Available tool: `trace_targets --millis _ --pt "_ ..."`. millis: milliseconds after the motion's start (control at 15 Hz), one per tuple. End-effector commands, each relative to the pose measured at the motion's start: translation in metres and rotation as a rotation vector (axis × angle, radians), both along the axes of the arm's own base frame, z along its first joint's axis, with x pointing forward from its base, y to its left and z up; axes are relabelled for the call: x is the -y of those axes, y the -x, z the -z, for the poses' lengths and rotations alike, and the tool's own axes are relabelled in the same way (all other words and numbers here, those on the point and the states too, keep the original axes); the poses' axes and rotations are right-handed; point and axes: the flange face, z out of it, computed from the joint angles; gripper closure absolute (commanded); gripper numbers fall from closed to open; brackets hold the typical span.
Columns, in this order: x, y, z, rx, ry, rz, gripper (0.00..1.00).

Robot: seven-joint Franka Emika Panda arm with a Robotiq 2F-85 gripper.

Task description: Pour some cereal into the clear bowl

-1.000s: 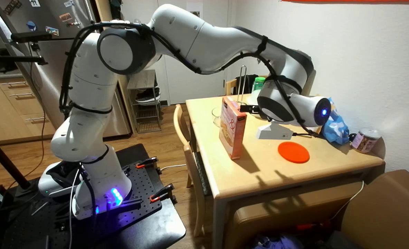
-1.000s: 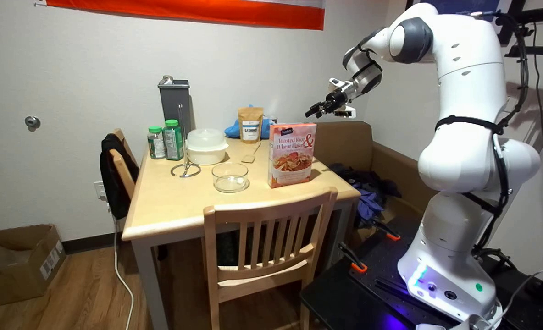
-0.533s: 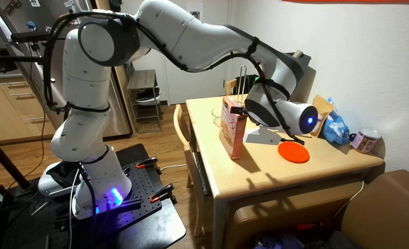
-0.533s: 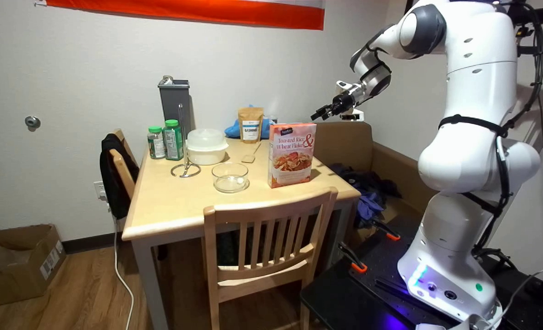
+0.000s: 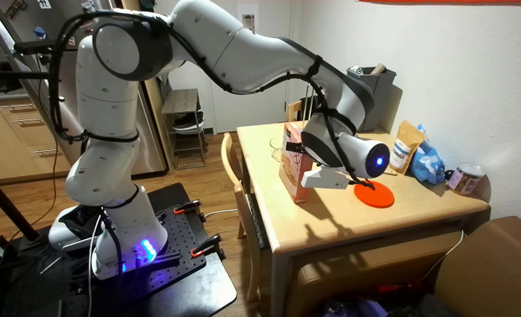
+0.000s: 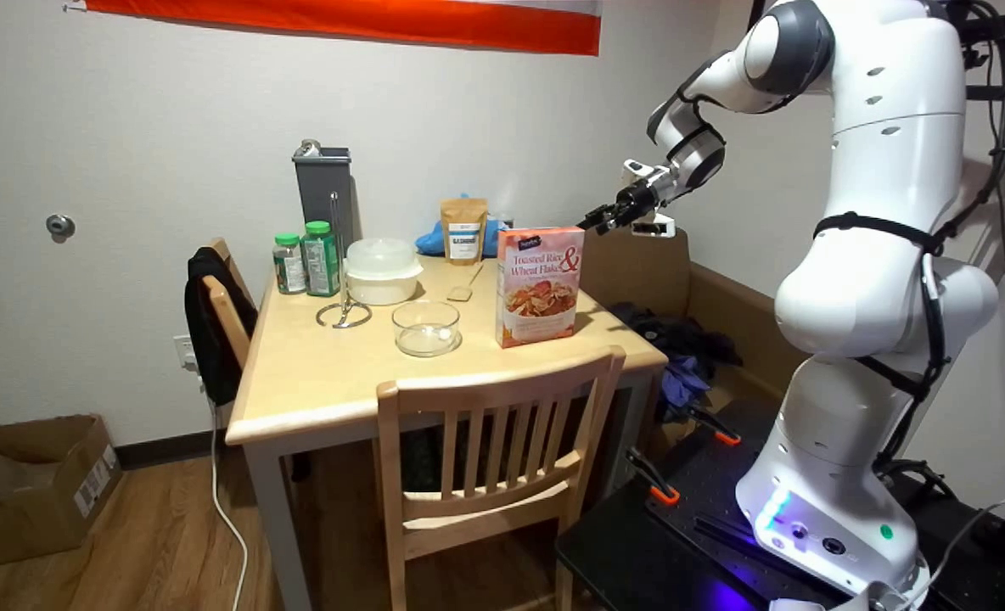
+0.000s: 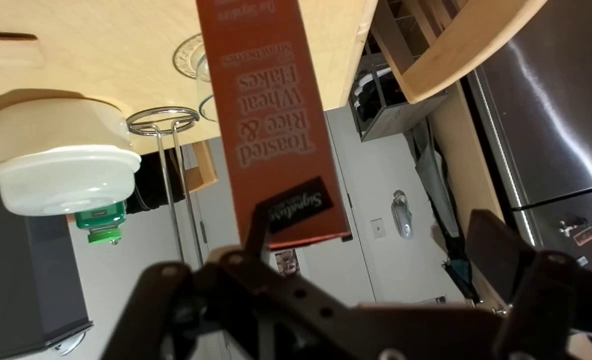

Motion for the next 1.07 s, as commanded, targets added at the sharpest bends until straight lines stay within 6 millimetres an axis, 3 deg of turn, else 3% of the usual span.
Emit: trace_targets --millis 0,400,1000 --pt "0.01 0.0 -0.007 0.038 0.063 0.031 0.0" --pt "0.028 0.0 -0.002 0.038 0.087 0.098 0.0" --pt "0.012 -0.032 0.009 0.044 0.08 0.047 0.0"
